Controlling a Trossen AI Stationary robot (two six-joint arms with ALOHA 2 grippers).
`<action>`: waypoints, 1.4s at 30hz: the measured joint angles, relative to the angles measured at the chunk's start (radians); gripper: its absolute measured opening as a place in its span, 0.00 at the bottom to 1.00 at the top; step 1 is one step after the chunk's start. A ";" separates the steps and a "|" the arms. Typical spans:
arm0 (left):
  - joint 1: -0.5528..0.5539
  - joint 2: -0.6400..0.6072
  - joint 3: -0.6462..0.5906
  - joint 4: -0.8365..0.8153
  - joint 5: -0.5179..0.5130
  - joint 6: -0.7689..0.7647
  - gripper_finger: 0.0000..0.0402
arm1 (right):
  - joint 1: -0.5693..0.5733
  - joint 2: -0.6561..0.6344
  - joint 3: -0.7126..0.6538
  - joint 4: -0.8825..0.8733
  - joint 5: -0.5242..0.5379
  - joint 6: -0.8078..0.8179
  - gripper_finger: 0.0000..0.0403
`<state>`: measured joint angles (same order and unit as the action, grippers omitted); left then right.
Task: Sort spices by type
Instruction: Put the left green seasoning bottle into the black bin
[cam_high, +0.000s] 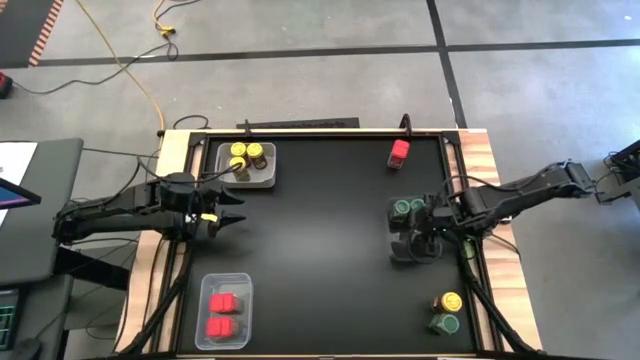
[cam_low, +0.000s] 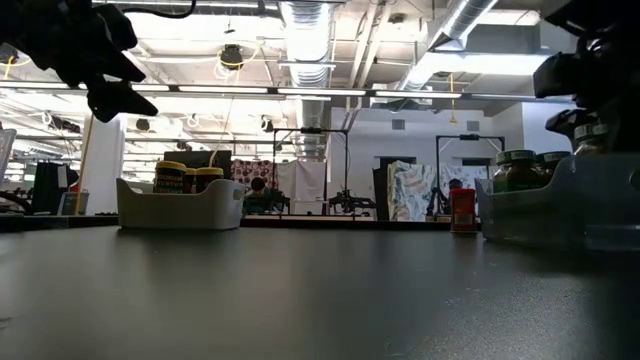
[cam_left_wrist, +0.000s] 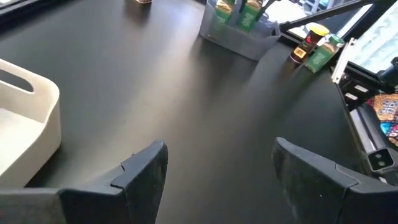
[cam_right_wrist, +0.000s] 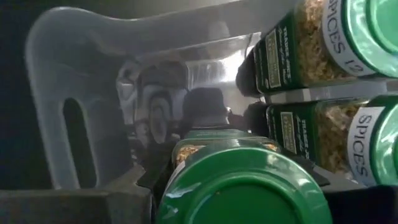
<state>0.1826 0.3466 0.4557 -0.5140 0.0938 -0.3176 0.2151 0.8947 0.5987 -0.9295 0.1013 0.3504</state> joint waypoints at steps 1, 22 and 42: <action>0.000 0.000 0.000 0.000 -0.008 0.004 0.69 | -0.004 0.008 0.000 -0.001 0.000 0.000 0.54; 0.000 0.000 0.000 -0.021 -0.031 0.019 0.69 | -0.015 0.131 0.002 0.019 0.001 -0.001 0.64; 0.000 0.000 0.000 -0.022 -0.030 0.018 0.69 | -0.014 -0.033 0.049 -0.008 0.005 0.000 0.65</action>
<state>0.1825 0.3466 0.4557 -0.5362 0.0635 -0.2996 0.2008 0.8617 0.6480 -0.9375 0.1063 0.3508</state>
